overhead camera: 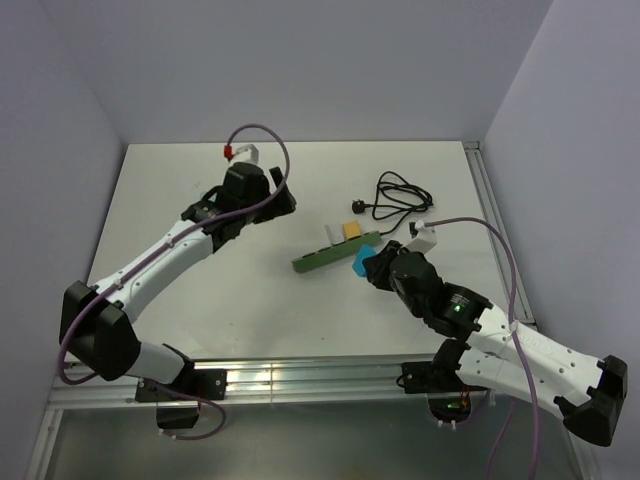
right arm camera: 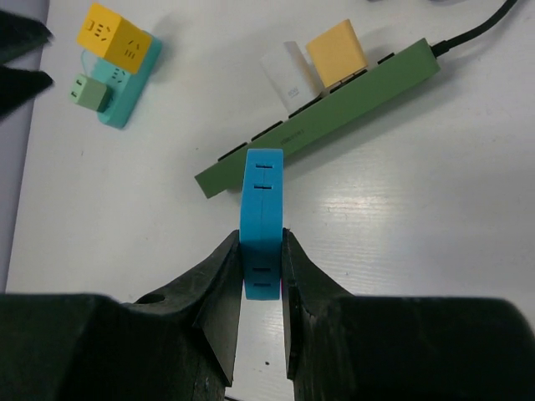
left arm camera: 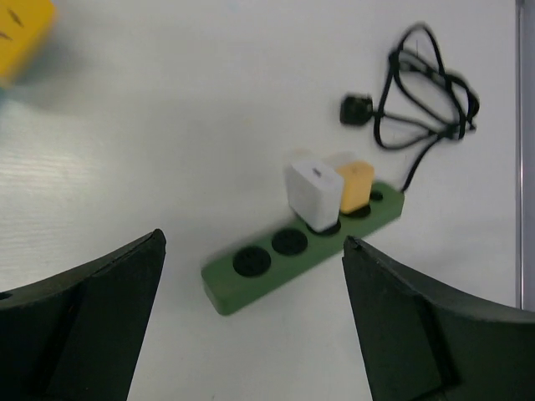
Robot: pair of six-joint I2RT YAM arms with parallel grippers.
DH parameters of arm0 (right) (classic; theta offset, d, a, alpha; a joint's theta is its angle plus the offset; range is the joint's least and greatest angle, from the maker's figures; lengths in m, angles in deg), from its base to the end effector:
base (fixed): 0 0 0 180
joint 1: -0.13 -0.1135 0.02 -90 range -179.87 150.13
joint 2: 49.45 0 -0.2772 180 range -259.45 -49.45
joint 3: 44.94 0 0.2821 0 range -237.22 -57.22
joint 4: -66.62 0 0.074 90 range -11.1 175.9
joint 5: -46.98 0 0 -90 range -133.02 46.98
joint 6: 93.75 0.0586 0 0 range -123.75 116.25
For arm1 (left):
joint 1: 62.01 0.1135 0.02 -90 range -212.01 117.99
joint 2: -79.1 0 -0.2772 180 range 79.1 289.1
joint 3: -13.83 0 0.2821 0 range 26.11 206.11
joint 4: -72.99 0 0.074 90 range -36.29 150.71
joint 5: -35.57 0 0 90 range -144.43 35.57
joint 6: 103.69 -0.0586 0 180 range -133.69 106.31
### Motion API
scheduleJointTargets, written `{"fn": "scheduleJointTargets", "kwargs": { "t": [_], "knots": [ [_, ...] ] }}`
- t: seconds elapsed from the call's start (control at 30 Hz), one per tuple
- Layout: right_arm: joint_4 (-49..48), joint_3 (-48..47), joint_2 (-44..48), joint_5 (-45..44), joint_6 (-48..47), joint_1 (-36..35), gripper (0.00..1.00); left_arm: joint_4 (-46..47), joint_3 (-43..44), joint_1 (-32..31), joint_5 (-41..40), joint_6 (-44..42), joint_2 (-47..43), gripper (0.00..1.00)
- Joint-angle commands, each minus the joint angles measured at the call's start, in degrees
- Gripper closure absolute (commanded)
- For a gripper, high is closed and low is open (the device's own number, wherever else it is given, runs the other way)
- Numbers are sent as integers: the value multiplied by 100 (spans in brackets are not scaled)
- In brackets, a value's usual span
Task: Insert the plug
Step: Move the socket to the center of the board, then adjust the socket at the center of the board.
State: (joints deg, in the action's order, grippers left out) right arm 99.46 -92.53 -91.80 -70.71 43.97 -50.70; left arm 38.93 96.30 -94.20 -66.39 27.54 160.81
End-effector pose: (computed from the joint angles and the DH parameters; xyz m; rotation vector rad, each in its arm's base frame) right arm 0.1522 0.1438 0.2677 0.2470 2.0307 0.6033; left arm 0.3212 -0.1878 0.3194 -0.2947 2.1640 -0.5202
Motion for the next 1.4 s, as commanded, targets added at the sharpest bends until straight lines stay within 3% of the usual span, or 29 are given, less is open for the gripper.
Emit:
{"fn": "scheduleJointTargets", "kwargs": {
  "t": [0.0, 0.27, 0.67, 0.87, 1.07, 1.17, 1.37],
  "knots": [
    [123, -283, -54, -360, 184, 47, 100, 314, -374, -183, 677, 16, 204, 8],
    [844, -573, -862, -1177, 764, 371, 100, 710, -498, -244, 845, -89, 1178, 10],
    [643, -1039, -2724, -1161, 492, 1672, 100, 1255, -814, -657, 661, 86, 1928, 14],
    [327, -1364, -3472, -1020, 326, 1857, 100, 1317, -1358, -1368, -147, 358, 1331, 15],
    [151, -1803, -4202, -950, 115, 1971, 100, 1264, -1675, -2282, -332, 877, 1251, 16],
    [10, -1892, -4510, -766, 27, 2042, 100, 1299, -1527, -3054, -456, 1210, 1321, 15],
    [-395, -1751, -4511, -203, -185, 2392, 100, 1089, -1070, -3636, -621, 1702, 1795, 15]
  ]
}}
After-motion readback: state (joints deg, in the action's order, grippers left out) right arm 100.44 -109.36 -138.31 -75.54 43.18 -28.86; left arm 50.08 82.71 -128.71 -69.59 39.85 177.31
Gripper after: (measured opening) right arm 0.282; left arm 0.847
